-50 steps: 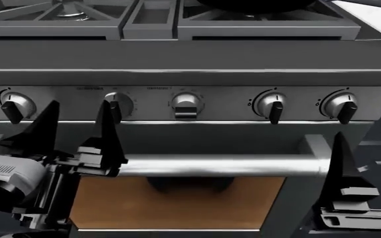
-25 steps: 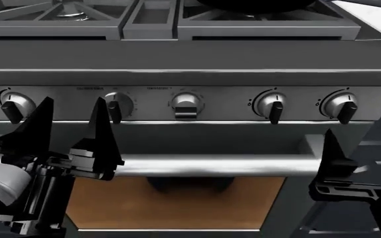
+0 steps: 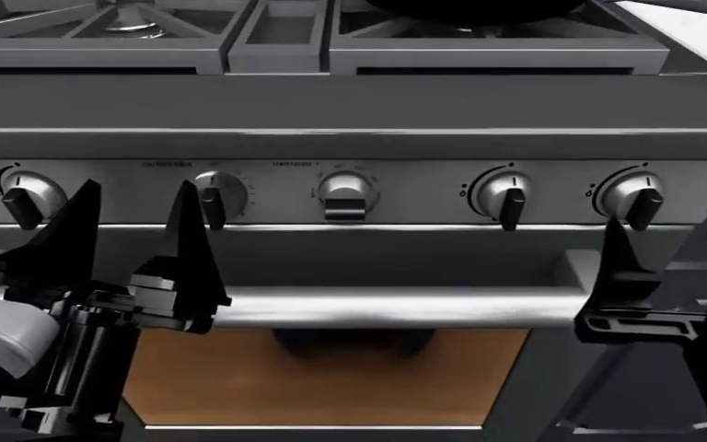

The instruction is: Pick the croissant and place it on the pan. Then turn on the stove to warm the croissant.

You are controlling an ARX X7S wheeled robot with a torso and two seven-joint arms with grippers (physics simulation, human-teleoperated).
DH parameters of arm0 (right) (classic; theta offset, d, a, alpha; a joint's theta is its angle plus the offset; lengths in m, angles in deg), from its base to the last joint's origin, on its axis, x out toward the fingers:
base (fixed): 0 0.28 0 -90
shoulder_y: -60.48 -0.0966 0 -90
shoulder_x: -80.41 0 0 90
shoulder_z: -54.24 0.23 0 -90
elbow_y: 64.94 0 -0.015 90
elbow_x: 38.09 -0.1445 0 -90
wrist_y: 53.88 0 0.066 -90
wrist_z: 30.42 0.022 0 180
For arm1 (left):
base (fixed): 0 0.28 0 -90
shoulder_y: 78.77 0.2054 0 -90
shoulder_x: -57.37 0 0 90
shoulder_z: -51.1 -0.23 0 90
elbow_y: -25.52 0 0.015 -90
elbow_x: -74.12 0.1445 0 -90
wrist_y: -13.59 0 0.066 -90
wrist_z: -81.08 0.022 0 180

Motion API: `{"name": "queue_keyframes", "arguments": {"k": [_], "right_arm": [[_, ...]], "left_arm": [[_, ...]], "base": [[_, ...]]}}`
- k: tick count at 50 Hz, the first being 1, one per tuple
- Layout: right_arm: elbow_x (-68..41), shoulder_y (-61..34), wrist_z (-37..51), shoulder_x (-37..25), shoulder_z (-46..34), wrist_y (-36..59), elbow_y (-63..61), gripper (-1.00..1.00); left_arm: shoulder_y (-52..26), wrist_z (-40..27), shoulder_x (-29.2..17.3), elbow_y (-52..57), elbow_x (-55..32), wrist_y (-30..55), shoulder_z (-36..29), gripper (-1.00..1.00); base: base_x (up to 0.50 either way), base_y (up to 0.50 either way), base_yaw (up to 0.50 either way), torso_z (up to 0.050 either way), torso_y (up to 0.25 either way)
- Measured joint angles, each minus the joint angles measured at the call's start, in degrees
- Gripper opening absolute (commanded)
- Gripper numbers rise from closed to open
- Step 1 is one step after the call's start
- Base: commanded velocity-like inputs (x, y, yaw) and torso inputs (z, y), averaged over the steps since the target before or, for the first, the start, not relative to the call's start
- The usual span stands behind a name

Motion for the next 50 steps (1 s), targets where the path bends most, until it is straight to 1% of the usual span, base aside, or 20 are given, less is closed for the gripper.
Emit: {"name": "queue_keyframes", "arguments": {"k": [13, 50], "right_arm": [[3.59, -2.45, -2.54, -0.63, -3.58, -2.22, 2.82, 1.00], [14.95, -4.71, -11.28, 2.13, -10.55, -7.81, 12.89, 1.00]], "left_arm": [[-0.14, -0.08, -0.04, -0.52, 0.26, -0.22, -0.33, 1.00], [-0.49, -0.23, -0.15, -2.37, 0.53, -0.62, -1.25, 1.00]], "base": [[0.00, 0.00, 0.00, 0.000, 0.000], [0.00, 0.00, 0.00, 0.000, 0.000]]}}
